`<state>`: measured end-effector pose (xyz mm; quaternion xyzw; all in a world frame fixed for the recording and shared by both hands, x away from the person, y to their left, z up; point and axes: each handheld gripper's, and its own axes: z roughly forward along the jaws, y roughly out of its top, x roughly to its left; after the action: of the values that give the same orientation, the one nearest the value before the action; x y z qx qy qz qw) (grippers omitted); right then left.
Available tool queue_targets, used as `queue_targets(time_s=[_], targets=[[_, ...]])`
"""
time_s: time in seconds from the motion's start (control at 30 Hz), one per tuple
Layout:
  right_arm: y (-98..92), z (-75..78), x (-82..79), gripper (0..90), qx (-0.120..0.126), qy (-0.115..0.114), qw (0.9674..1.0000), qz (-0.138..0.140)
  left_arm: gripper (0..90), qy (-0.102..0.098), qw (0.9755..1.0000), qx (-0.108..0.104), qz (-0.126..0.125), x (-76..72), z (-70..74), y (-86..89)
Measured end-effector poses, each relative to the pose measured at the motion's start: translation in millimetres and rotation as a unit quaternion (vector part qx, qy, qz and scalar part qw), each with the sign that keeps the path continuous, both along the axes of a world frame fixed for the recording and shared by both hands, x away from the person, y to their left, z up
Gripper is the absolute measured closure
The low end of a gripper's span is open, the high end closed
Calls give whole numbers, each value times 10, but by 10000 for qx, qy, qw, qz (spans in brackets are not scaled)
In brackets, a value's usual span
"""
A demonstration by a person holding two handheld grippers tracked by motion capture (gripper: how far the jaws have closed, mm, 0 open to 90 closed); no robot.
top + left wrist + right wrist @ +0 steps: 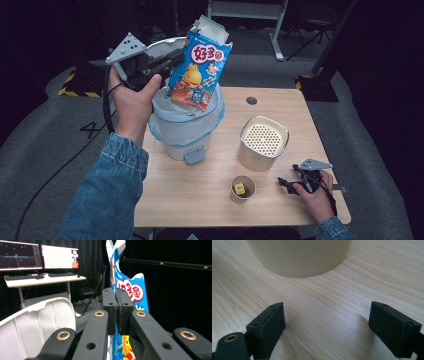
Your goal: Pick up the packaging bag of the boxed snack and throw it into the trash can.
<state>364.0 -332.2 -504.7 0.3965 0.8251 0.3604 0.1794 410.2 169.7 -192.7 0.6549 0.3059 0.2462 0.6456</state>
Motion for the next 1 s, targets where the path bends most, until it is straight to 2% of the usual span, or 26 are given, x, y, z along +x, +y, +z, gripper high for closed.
queue_targets(time_s=[0.1,0.2,0.27,0.47,0.6,0.7,0.9,1.0], targets=[[-1,0,1,140,-2,-6,10000,3,874,-16,10000,-66,66,142,-11,5],[-1,0,1,140,-2,-5,10000,4,875,-7,9999,-82,122,210,-27,1],[0,0,1,140,-1,-4,10000,3,874,-15,9997,-24,256,302,-72,-2],[-1,0,1,140,-1,-5,10000,5,874,-70,9993,42,369,460,-187,-4],[-1,0,1,140,-2,-6,10000,5,874,-65,9990,101,438,499,-225,-15],[-1,0,1,140,0,-6,10000,5,874,-75,9979,284,579,537,-263,-24],[-1,0,1,140,-1,-5,10000,5,873,-76,9971,305,693,576,-287,-36],[-1,0,1,140,-1,-6,10000,6,873,-122,9957,501,766,585,-324,-52]])
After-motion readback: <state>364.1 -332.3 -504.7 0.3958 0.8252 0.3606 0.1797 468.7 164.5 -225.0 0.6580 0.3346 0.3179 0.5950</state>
